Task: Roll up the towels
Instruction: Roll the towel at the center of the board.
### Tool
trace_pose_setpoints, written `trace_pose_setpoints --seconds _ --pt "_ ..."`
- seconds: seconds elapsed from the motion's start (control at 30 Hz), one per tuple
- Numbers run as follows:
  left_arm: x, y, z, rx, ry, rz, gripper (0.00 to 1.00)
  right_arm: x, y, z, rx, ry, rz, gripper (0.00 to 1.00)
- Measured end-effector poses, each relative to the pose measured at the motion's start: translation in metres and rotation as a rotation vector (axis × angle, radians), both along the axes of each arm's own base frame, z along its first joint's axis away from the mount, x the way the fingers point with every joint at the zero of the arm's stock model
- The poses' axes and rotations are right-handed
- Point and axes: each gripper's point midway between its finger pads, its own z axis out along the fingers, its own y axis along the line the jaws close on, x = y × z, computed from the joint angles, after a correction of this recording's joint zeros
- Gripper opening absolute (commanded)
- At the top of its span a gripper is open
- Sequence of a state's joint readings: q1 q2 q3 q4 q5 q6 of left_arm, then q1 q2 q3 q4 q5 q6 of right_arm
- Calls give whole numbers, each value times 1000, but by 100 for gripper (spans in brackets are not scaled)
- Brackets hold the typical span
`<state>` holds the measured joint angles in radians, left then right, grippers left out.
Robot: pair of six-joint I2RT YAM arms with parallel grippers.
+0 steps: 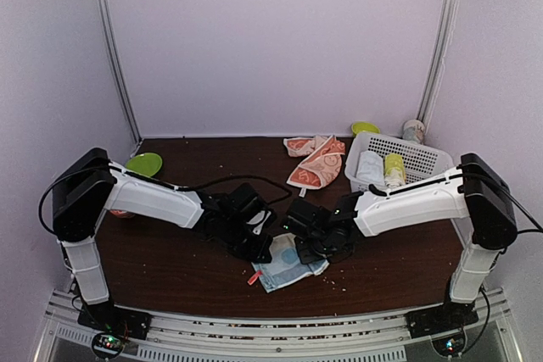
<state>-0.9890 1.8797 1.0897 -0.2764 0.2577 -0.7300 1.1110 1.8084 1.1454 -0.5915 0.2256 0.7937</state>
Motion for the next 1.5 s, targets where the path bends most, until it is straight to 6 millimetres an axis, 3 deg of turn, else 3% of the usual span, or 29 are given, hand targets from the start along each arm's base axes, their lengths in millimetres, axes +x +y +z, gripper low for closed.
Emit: trace_pose_setpoints --seconds 0.53,1.17,1.5 --pt "2 -3 0 -13 -7 1 0 -4 16 16 84 -12 13 30" --pt "2 -3 -1 -13 -8 2 0 -18 45 14 218 41 59 32" --pt "0 6 4 -2 -20 10 0 -25 54 3 304 71 65 44"
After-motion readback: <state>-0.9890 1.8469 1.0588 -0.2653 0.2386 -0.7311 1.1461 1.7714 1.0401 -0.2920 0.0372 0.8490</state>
